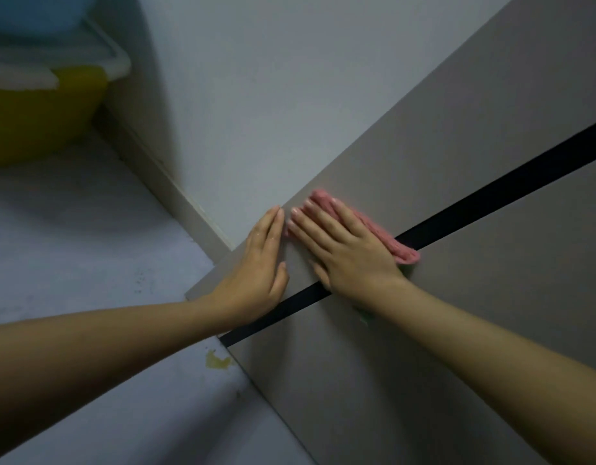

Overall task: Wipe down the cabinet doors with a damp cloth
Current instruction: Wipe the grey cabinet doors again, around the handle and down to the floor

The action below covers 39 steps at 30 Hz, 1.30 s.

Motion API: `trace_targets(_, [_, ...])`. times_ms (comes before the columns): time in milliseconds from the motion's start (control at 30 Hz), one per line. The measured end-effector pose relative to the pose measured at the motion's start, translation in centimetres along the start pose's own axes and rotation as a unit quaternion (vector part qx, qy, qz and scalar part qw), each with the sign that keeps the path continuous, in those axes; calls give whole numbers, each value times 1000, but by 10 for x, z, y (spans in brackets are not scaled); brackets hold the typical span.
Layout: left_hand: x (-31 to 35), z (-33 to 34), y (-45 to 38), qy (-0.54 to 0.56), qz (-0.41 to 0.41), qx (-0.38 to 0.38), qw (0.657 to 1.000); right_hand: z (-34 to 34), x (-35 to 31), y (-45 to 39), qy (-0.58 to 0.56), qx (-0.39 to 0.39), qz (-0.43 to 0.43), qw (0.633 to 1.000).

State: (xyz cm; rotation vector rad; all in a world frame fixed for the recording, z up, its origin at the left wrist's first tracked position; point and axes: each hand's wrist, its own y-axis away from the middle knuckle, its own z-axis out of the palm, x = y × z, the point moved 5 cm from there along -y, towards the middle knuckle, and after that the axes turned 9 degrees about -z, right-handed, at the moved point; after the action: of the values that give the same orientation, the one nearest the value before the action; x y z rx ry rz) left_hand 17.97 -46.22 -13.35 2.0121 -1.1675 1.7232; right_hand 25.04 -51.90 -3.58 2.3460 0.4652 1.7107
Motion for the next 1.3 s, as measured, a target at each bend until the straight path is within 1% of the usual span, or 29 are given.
trace_targets(67, [-8,-5,-3,3,-7,8,1000,2,-6,-22,15,8,28,999])
trace_targets(133, [-15,-7,-2,-8,-8,12,1000,8,-14,-18,17,10,33,999])
trace_targets(233, [-15,-1,4,0,-21,-16,1000,11,-26,27,-40,-14,3,999])
trace_targets(267, [-16,0,6,1,-25,-21,999,8,-28,39,-64,-11,-7,998])
trace_targets(333, [-17,0,8,-7,-21,-22,1000,5,-22,45,-71,-5,-19,997])
trace_targets(433, [-26,0,7,-24,-26,-20,999,4,-13,12,-43,-20,-22,999])
trace_targets(500, [-34,5,8,-40,-42,-26,998,4,-11,-16,-18,-9,-4,1000])
trace_targets(567, [-39,10,9,-43,-42,-21,998,8,-15,-23,3,8,17,1000])
trace_targets(633, [-41,16,8,-33,-45,-8,998,14,-27,1,-1,-4,14,1000])
trace_targets(733, [-40,23,9,-18,-55,0,998,17,-45,71,-55,-41,-24,997])
trace_targets(833, [-39,24,9,-15,-51,1,999,16,-38,102,-55,-44,-24,997])
trace_targets(900, [-40,22,9,-19,-44,-3,999,13,-35,86,-56,-35,-11,998])
trace_targets(967, [-42,20,9,-29,-46,-6,999,11,-33,47,-46,-10,-1,999])
trace_targets(1067, [-40,21,8,-48,-39,0,998,11,-27,-4,7,14,31,999])
trace_targets(1133, [-42,22,7,-61,-37,11,997,11,-26,-9,16,16,46,999])
trace_targets(1200, [-40,29,7,-56,-56,20,997,12,-25,23,-14,4,53,998])
trace_targets(1300, [-33,37,7,-44,-74,29,996,14,-31,99,-38,-21,18,999])
